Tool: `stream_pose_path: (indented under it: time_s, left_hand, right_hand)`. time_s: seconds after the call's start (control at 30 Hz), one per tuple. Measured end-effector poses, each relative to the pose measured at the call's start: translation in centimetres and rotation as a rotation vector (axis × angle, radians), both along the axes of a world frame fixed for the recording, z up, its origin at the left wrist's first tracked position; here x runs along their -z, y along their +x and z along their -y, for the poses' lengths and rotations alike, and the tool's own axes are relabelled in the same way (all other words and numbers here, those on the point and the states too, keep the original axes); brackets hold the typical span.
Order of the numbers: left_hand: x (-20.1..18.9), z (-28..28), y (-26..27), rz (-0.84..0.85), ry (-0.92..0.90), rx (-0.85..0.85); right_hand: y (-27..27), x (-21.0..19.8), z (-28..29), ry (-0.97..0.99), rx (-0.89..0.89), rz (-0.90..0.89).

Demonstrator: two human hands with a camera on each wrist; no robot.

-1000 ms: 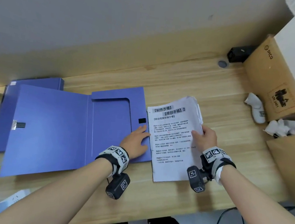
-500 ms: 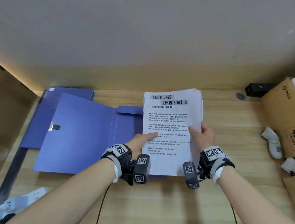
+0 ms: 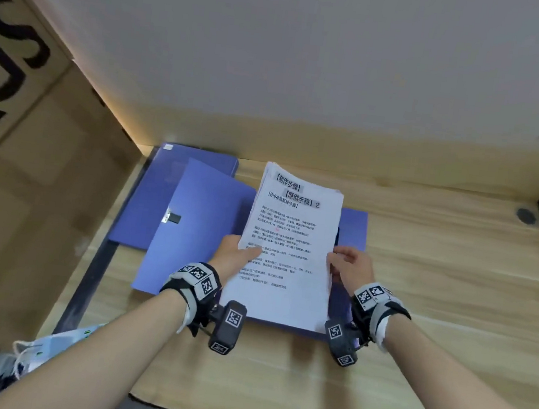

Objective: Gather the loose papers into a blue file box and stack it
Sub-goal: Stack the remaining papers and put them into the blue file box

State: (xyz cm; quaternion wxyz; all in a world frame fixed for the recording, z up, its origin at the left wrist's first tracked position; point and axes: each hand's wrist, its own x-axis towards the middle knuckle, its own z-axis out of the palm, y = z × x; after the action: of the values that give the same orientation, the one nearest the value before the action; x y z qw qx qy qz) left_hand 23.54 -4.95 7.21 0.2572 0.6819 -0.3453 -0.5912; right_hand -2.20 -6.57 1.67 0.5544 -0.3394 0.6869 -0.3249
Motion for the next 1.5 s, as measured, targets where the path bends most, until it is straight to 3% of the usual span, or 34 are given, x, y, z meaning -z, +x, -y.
stream_pose_path:
  time_s: [0.3,0.4,0.5,0.7,1.2,1.5]
  left_hand:
    - [-1.4,1.9,9.4,0.462,-0.11,0.112]
    - [-1.3,2.4,10.5,0.685,-0.095,0.167]
    - [-0.6,2.7,9.9,0.757,-0.089,0.185]
    - [1.5,3.0,7.2,0.749,-0.071,0.251]
    - [5.1,1.2,7.0,0.59,0.034,0.128]
    - [6.2,3.0,4.0,0.489,0.089,0.168]
  right_hand:
    - [0.7,3.2,1.9,0.074,-0.059,-0.208]
    - [0.8,3.5,1.8,0.077,-0.07,-0.228]
    - [0.8,3.7,1.6,0.051,-0.064,-0.231]
    - [0.3,4.7,1.3,0.023,-0.08,-0.266]
    - [-0.2,5.3,0.8,-0.027,-0.097,-0.302]
    - [-0.2,5.1,0.9,-0.02,-0.099,-0.278]
